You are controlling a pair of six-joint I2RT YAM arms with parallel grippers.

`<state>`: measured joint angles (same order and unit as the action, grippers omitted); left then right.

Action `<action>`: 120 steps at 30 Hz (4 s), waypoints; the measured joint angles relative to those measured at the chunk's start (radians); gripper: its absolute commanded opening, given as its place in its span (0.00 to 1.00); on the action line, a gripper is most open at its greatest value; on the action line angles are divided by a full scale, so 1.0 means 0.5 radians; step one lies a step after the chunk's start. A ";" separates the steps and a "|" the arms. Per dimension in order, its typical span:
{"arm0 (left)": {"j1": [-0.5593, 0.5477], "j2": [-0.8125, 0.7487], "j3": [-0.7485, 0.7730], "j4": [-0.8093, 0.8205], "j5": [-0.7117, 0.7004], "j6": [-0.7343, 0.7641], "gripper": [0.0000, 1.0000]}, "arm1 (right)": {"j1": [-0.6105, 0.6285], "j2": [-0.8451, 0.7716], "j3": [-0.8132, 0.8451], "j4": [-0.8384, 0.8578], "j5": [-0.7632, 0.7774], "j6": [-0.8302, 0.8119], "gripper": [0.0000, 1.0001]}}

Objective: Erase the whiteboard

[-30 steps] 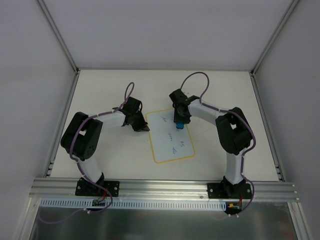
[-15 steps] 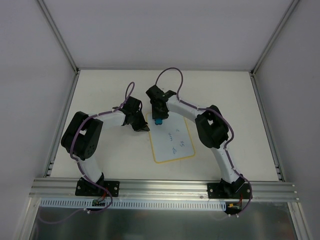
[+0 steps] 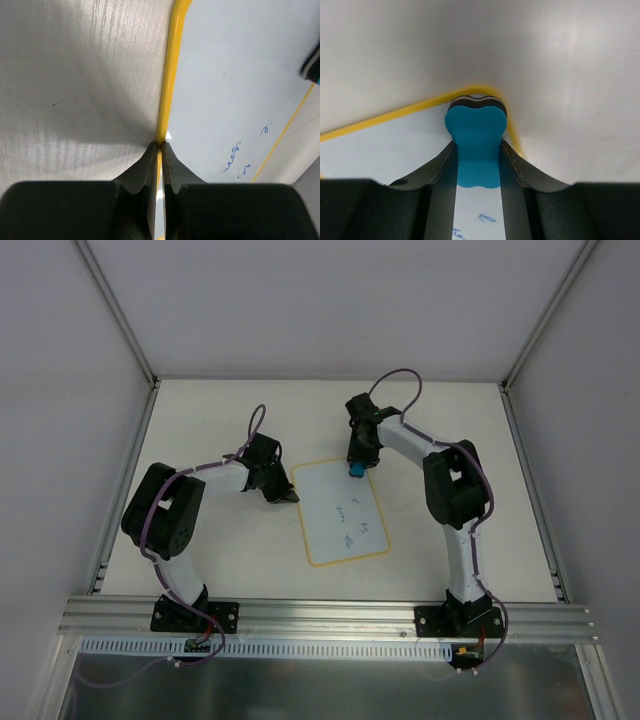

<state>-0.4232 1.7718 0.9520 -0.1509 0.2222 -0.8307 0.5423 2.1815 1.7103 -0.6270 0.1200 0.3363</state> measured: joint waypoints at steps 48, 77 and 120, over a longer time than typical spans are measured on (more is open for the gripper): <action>0.066 0.047 0.072 -0.098 0.081 0.002 0.00 | 0.608 -0.565 -0.853 0.199 -0.014 -0.212 0.00; 0.117 0.041 0.077 -0.135 0.084 0.002 0.00 | 0.646 -0.888 -1.283 0.304 0.131 -0.014 0.00; 0.156 0.077 0.165 -0.249 0.064 0.017 0.00 | 1.049 -0.758 -1.129 0.349 -0.168 -0.494 0.00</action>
<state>-0.3450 1.8103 1.0344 -0.2752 0.2543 -0.8223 1.0668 1.8027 1.1458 -0.4526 0.0360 0.0891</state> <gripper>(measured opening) 0.020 0.371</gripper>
